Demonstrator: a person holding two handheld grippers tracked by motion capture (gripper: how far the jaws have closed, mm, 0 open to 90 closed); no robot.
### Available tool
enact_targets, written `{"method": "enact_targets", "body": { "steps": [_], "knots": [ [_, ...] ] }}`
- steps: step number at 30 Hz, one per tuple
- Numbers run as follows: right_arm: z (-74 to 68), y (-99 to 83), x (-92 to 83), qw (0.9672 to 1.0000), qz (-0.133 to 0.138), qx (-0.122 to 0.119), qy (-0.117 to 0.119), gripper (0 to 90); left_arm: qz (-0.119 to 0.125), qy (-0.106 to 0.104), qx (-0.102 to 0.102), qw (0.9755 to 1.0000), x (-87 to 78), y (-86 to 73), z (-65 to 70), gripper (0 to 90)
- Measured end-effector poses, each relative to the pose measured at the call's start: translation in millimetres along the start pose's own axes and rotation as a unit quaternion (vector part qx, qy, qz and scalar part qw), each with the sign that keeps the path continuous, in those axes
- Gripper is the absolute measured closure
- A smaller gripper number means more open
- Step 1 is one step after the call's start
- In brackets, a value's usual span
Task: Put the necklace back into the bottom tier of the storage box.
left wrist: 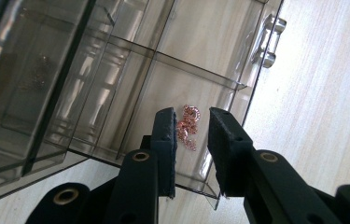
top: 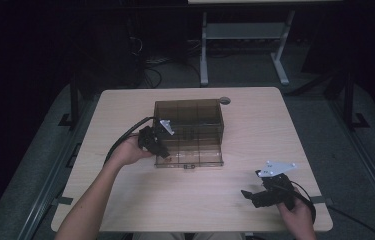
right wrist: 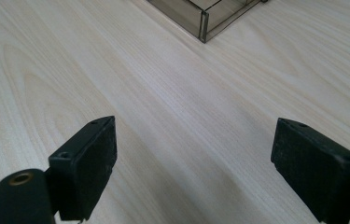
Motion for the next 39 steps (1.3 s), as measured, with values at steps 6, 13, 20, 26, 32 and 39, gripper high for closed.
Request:
{"method": "enact_targets", "body": {
  "steps": [6, 13, 20, 26, 32, 39],
  "knots": [
    [1.1, 0.0, 1.3, 1.0000, -0.001, -0.001, 0.000, 13.8, -0.003, -0.003, 0.002, 1.0000, 0.9, 0.1, 0.8, 70.9],
    [1.4, -0.2, 2.7, 1.0000, -0.004, 0.000, 0.000, 13.8, -0.002, -0.005, 0.002, 1.0000, 0.6, 0.8, 2.6, 68.6],
    [-0.7, 0.4, 1.5, 1.0000, -0.003, 0.003, -0.002, 13.7, -0.002, -0.001, 0.010, 0.9999, -1.8, 1.6, 5.5, 66.4],
    [-2.7, 1.6, 2.7, 1.0000, -0.004, 0.000, -0.001, 13.8, 0.004, 0.002, 0.009, 0.9999, -9.5, 0.3, 8.2, 64.9],
    [-3.1, 1.6, 4.4, 1.0000, -0.005, 0.000, -0.001, 13.8, 0.009, 0.006, 0.005, 0.9999, -14.6, -1.3, 7.6, 61.5],
    [-2.1, 1.7, 4.3, 1.0000, -0.004, 0.001, -0.001, 13.8, 0.009, 0.005, 0.007, 0.9999, -16.3, -1.3, 10.2, 58.3]
  ]
}}
Point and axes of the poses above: each handheld gripper's, and its own axes: x roughly forward along the jaws, y roughly out of its top, z roughly to its right, the point moved 7 cm from there along x, roughly forward along the jaws, and after that the axes turned 11 degrees about z, right-handed, at the moved point
